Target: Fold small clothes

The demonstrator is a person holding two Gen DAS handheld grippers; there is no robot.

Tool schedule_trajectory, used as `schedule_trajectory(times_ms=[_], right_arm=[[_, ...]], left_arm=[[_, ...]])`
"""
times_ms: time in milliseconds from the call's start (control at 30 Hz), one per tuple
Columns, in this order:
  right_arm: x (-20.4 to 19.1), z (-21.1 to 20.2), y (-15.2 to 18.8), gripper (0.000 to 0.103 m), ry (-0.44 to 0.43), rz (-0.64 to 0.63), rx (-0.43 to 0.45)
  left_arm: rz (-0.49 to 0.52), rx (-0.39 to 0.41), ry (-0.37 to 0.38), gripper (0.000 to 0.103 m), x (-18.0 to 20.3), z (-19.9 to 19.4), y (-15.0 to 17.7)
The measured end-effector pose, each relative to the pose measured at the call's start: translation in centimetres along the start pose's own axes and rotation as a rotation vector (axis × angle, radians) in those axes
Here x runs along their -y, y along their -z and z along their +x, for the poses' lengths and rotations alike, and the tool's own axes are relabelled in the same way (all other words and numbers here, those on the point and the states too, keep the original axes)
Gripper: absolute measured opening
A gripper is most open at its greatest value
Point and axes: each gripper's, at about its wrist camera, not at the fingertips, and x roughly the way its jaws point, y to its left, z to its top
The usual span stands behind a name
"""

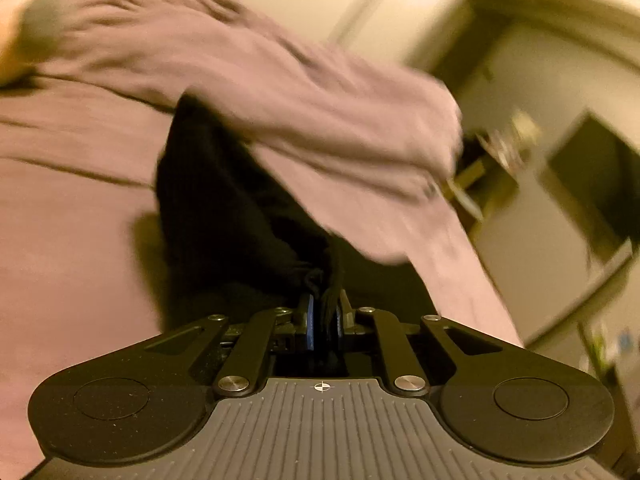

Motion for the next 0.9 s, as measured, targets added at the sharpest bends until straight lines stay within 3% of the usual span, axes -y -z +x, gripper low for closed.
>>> schedule_trajectory(times_ms=[133, 200, 267, 367, 500, 600, 700, 800, 900], right_arm=[[1.5, -0.6, 0.0, 0.025, 0.018, 0.022, -0.001], [2.0, -0.1, -0.1, 0.025, 0.019, 0.029, -0.02], [2.3, 0.0, 0.0, 0.025, 0.011, 0.027, -0.03], [2.3, 0.3, 0.2, 0.027, 0.004, 0.007, -0.034], [1.7, 1.4, -0.3, 0.028, -0.03, 0.014, -0.053], [0.3, 2.5, -1.2, 0.04, -0.109, 0.031, -0.067], [-1.0, 4.3, -2.0, 0.046, -0.204, 0.064, -0.1], [-2.1, 6.7, -2.4, 0.046, -0.23, 0.084, -0.154], [-2.7, 8.6, -2.6, 0.046, -0.247, 0.098, -0.205]], left_arm=[[0.069, -0.153, -0.069, 0.018, 2.1, 4.7, 3.7], [0.063, -0.198, -0.067, 0.02, 2.2, 4.9, 5.2], [0.063, -0.17, -0.046, 0.022, 2.1, 3.0, 5.9], [0.059, -0.092, -0.034, 0.036, 1.7, -1.2, 5.9], [0.093, 0.008, -0.18, 0.042, 0.1, -3.7, 5.2], [0.061, -0.02, -0.275, 0.042, -1.2, -2.6, 4.8], [0.009, -0.101, -0.24, 0.044, -2.3, -0.3, 5.2], [0.012, -0.153, -0.284, 0.053, -3.0, 1.6, 6.1], [-0.071, -0.14, -0.232, 0.054, -4.5, 0.8, 6.2]])
